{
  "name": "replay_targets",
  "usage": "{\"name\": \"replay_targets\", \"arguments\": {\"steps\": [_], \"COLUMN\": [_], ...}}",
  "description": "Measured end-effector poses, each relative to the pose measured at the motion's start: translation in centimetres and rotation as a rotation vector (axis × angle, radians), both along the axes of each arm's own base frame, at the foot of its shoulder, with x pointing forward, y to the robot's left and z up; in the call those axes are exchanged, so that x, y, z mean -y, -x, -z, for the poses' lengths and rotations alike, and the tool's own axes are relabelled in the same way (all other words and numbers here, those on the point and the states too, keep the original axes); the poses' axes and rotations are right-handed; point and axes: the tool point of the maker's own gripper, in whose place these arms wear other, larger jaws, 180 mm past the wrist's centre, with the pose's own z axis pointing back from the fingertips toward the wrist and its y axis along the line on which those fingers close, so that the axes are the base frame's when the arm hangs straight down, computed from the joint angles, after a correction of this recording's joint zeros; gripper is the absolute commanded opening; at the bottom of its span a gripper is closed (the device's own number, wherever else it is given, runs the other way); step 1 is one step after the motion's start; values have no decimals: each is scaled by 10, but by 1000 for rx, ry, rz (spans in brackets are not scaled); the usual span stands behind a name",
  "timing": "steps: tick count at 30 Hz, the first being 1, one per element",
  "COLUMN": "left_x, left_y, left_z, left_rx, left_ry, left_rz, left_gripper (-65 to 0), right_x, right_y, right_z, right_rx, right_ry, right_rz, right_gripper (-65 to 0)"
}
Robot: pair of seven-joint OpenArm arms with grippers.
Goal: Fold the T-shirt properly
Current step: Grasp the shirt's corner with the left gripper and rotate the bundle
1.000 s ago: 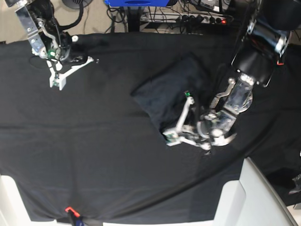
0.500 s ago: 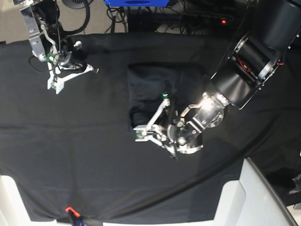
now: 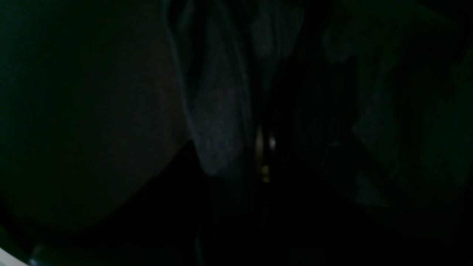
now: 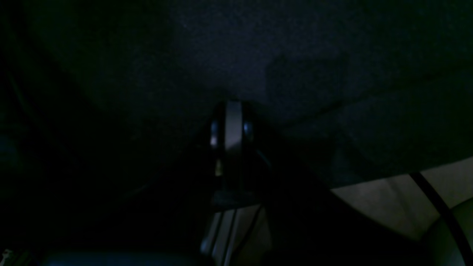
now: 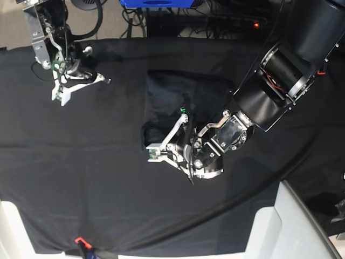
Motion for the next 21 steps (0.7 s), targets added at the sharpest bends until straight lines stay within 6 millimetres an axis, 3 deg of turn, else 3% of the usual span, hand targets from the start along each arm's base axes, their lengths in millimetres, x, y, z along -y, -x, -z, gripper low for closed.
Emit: {"name": "replay_targets", "arguments": {"steps": [16,21], "left_x": [-2,-3], "left_y": [0,-3], "left_z": [1,-1], "left_rx": [-1,6], "left_ry": [-6,-8], "left_rz": [0,-1], "left_gripper": [-650,-359], "right_x": [-5,-5], "right_y": [7,6], "right_z": [3,2], "right_rx": [-15,-11], "right_ry": [-11,-12], "right_rz": [3,1], "right_gripper": [-650,-650]}}
